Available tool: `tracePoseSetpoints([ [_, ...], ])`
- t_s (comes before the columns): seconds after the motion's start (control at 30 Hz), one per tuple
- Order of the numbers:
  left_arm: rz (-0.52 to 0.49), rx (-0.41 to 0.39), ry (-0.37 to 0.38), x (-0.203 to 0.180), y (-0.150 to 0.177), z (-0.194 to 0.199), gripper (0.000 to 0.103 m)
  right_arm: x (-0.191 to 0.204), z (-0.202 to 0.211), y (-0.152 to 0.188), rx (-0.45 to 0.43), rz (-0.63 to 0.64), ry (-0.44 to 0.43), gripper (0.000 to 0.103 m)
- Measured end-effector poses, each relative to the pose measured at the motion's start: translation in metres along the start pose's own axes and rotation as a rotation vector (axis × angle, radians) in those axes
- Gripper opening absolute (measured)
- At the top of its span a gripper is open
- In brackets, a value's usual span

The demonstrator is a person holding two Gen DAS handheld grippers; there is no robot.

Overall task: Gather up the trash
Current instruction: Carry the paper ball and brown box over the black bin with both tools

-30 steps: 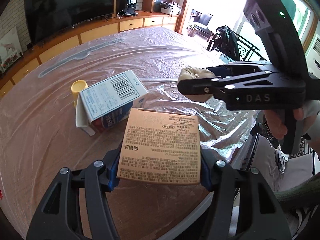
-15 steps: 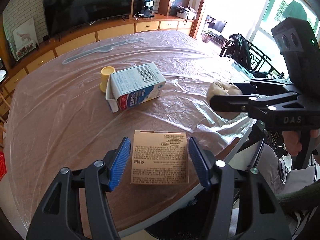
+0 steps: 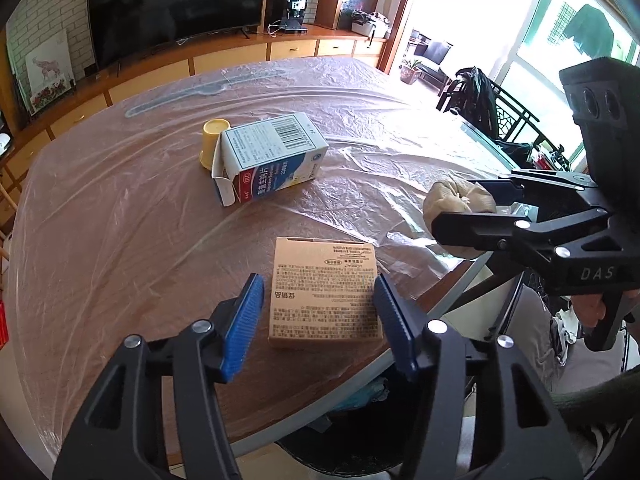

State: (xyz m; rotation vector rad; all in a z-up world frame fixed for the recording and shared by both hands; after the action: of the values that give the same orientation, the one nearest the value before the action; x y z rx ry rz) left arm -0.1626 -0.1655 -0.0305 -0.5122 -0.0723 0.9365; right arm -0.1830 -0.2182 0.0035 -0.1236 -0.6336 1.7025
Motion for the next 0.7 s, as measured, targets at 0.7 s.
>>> tracePoseSetpoints([
  [0.7,-0.023,0.06,-0.014,-0.013,0.001,-0.029,0.07,-0.015,-0.003,0.003,0.016,-0.028,0.012,0.05],
])
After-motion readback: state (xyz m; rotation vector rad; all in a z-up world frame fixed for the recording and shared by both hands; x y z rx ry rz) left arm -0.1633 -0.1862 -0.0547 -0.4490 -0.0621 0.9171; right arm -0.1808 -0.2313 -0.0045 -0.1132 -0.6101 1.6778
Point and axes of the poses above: each gripper's, at about its wrist camera, not at the fingertips, and z roughly against the way its jaws point, x to its left, y to its underside, the point moved 10 cm from there along -z, roughly the way its jaws point, and after that the axes turned 7 degrees about x, right-handed, at the moved point
